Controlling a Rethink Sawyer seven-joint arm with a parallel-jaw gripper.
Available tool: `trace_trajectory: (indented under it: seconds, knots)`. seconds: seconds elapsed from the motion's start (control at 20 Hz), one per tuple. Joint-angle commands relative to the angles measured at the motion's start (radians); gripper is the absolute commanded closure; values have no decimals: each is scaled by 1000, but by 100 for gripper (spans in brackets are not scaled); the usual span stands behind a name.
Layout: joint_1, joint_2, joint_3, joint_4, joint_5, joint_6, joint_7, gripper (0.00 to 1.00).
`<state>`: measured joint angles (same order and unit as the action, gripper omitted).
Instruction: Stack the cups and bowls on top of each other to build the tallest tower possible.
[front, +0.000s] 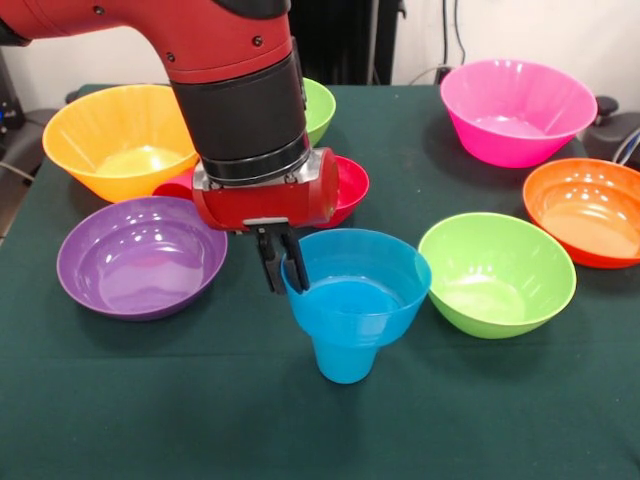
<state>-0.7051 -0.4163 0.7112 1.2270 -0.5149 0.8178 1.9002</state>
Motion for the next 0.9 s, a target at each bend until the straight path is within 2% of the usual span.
trace_trajectory:
  seconds: [0.05,0.9]
  knots:
    - [3,16,-20,-30,-88,113,-348,100]
    - [-3,3,-22,32,-82,82,-305,100]
